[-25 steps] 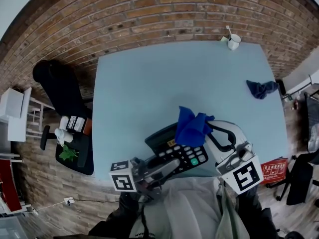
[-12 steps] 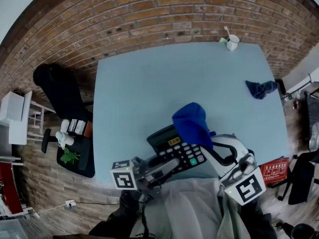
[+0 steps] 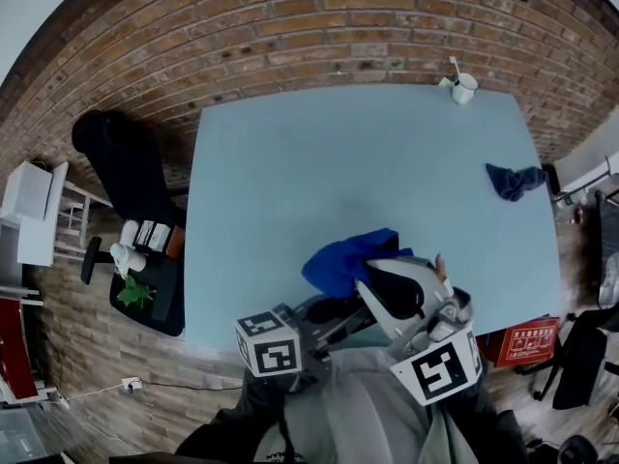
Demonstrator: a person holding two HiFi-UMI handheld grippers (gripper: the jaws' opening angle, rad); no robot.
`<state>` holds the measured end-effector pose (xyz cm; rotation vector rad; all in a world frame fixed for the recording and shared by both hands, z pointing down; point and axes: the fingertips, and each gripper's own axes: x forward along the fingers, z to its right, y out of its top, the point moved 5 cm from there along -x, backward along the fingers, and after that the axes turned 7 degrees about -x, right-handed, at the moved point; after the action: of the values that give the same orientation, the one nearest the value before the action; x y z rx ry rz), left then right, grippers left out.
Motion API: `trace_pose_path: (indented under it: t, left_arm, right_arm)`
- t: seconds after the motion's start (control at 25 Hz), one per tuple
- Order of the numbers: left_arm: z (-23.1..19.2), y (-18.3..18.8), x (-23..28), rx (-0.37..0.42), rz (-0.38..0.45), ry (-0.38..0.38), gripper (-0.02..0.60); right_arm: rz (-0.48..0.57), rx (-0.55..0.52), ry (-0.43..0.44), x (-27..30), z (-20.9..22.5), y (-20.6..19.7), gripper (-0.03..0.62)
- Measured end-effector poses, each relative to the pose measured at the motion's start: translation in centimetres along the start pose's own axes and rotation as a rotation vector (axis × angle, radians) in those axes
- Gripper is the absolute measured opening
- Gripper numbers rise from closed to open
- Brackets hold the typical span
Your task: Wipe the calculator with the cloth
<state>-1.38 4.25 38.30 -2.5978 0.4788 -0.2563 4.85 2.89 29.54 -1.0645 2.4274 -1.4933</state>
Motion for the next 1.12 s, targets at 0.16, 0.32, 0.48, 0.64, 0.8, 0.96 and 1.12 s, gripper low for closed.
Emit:
trace_pose_path:
  t: [0.16, 0.32, 0.48, 0.64, 0.8, 0.96, 1.12]
  left_arm:
    - [-0.3, 0.9, -0.6, -0.010, 0.064, -0.005, 0.086]
    - [-0.2, 1.6, -1.5, -0.013, 0.111, -0.003, 0.084]
    - [-0.4, 2.0, -1.6, 0.005, 0.107, -0.002, 0.081]
    - [-1.2, 1.6, -0.7, 0.009, 0.079, 0.047, 0.083]
    - [-1.4, 1.5, -1.0, -0.015, 0.086, 0.057, 0.083]
    - [-1.2, 2.0, -1.9, -0.007, 0.117, 0.045, 0.081]
    - [-1.9, 2.5, -2.2, -0.053, 0.153, 0.049, 0.081]
  right_arm:
    - [-0.041, -0.102, 0.121, 2.0, -3.0, 2.0, 0.041]
    - [-0.073, -0.016, -0.075, 0.8, 2.3, -1.5, 0.041]
    - [-0.219, 0.067, -0.150, -0.9, 4.3, -5.2, 0.041]
    - [-0.204, 0.027, -0.039, 0.6, 0.0, -2.4, 0.041]
    - [-0.141, -0.004, 0.023, 1.3, -1.2, -1.4, 0.041]
    - [-0.199, 0.047, -0.092, -0.4, 2.8, -5.3, 0.041]
    - [-0.196, 0.078, 0.082, -2.1, 0.2, -4.0, 0.041]
